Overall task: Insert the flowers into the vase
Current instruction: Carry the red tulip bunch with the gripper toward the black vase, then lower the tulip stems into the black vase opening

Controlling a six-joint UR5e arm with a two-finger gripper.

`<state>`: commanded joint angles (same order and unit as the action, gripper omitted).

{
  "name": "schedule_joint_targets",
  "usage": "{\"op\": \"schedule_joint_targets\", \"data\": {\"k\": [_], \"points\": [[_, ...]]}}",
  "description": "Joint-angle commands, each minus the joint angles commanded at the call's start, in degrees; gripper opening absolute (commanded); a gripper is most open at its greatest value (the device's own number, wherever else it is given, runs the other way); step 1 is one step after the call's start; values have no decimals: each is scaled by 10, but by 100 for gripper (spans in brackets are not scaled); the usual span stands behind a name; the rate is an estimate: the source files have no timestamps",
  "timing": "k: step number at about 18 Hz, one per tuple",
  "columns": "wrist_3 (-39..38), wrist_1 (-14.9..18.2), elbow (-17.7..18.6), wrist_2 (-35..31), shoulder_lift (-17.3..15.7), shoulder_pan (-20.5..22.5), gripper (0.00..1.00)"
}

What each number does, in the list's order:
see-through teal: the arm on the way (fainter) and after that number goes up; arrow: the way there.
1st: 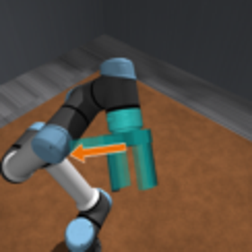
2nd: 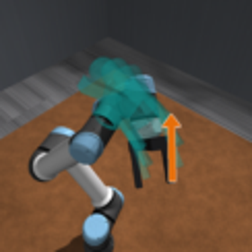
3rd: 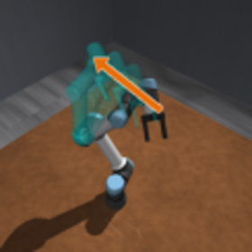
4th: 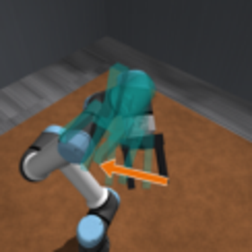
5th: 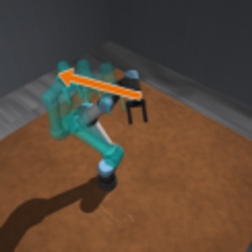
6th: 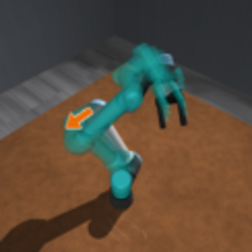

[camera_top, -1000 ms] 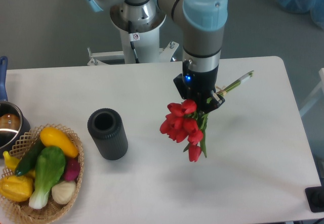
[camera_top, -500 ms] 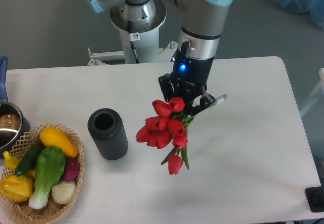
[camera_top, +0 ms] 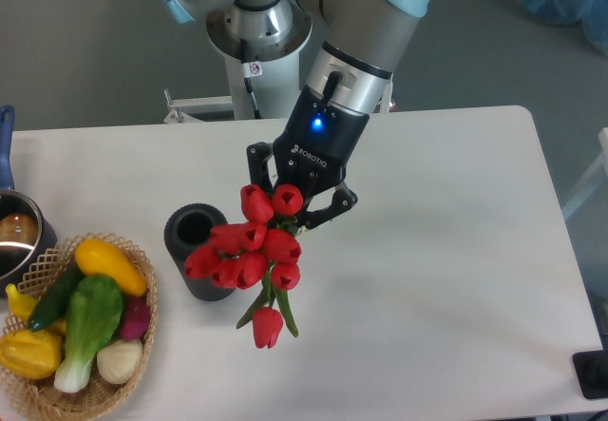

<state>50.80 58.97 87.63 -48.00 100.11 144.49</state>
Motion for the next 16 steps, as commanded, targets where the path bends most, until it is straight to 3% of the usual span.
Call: {"op": "schedule_joint_targets", "data": {"k": [4,6,12,16], "points": [[-22,-3,0,68,0,3,0],[-24,-20,5,128,0,5,0],[-20,-82,76,286,-8,27,0],[-26,-87,83,330,-19,33,0]]}}
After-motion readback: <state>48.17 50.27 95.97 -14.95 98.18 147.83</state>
